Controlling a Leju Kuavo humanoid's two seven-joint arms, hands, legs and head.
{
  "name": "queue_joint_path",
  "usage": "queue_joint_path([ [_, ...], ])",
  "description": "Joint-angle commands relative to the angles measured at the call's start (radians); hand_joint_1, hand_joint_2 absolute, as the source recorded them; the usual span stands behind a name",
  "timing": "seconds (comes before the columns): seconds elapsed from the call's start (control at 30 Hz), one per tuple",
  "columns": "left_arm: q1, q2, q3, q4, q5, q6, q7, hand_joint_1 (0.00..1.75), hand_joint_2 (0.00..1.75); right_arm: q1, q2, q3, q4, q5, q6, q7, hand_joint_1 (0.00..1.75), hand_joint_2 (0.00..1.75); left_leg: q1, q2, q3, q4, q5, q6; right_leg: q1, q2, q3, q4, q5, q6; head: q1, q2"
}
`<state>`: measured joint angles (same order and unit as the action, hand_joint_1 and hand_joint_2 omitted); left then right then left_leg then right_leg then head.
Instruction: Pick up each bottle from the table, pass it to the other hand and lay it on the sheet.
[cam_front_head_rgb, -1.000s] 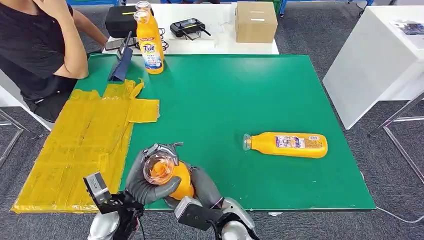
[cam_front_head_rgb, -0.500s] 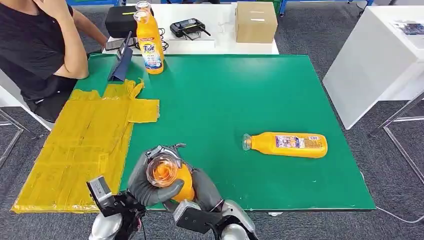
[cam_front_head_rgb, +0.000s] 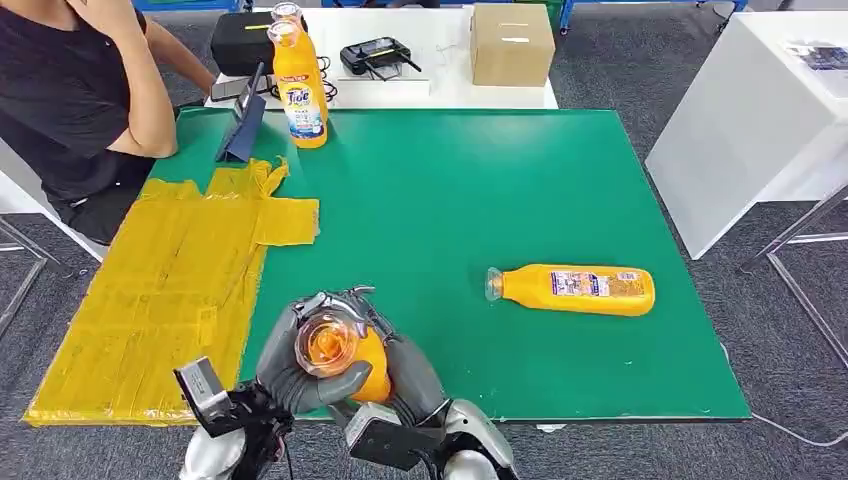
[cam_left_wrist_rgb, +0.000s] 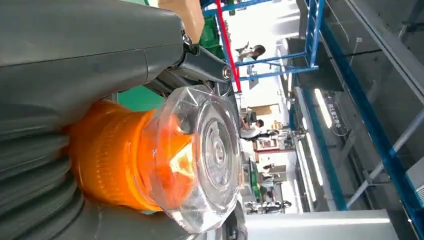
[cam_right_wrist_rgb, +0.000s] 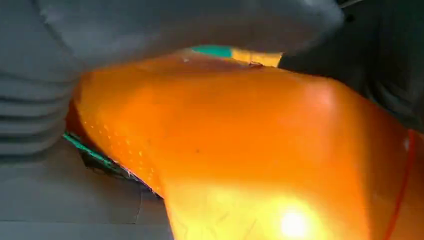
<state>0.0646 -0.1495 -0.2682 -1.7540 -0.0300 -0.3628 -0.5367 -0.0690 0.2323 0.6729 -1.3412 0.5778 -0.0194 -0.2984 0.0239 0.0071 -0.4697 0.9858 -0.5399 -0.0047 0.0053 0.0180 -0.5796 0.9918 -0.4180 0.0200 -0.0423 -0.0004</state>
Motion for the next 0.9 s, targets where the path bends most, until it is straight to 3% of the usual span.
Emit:
queue_joint_path([
  [0.03, -0.004, 0.012, -0.005, -0.063, -0.196, 0.149, -0.053, 1.75, 1.75, 0.034, -0.106, -0.006, -0.139, 0.038, -0.020, 0.015, 0.00, 0.00, -0.001, -0.003, 0.001, -0.001, 0.000, 0.002, 0.000, -0.003, 0.002, -0.001, -0.001, 0.001, 0.000, 0.000],
  [0.27, -0.036, 0.005, 0.089, -0.063, -0.546, 0.435, -0.063, 1.75, 1.75, 0.074, -0.164, -0.071, -0.296, 0.003, -0.018, -0.002, 0.00, 0.00, -0.001, -0.004, 0.000, -0.002, 0.001, 0.002, -0.001, -0.005, 0.002, -0.001, 0.000, 0.001, 0.000, 0.000],
  [0.57, -0.030, -0.005, 0.164, -0.017, -0.606, 0.521, -0.071, 1.75, 1.75, 0.093, -0.191, -0.056, -0.314, 0.024, -0.026, -0.003, 0.00, 0.00, -0.001, -0.001, 0.001, -0.002, 0.000, 0.001, -0.001, -0.002, 0.002, -0.001, 0.000, 0.001, 0.000, 0.000],
  [0.77, -0.015, 0.008, 0.141, -0.012, -0.871, 0.719, -0.048, 1.75, 1.75, 0.105, -0.223, -0.075, -0.351, 0.012, -0.040, -0.016, 0.00, 0.00, -0.001, -0.002, 0.001, -0.002, 0.000, 0.001, -0.001, -0.002, 0.002, -0.002, 0.000, 0.001, 0.000, 0.000],
  [0.9, -0.018, 0.019, 0.129, -0.001, -0.877, 0.727, -0.041, 1.75, 1.75, 0.107, -0.234, -0.085, -0.366, -0.001, -0.040, -0.022, 0.00, 0.00, -0.001, -0.001, 0.001, -0.002, 0.000, 0.001, -0.001, -0.002, 0.002, -0.001, 0.000, 0.001, 0.000, 0.000],
])
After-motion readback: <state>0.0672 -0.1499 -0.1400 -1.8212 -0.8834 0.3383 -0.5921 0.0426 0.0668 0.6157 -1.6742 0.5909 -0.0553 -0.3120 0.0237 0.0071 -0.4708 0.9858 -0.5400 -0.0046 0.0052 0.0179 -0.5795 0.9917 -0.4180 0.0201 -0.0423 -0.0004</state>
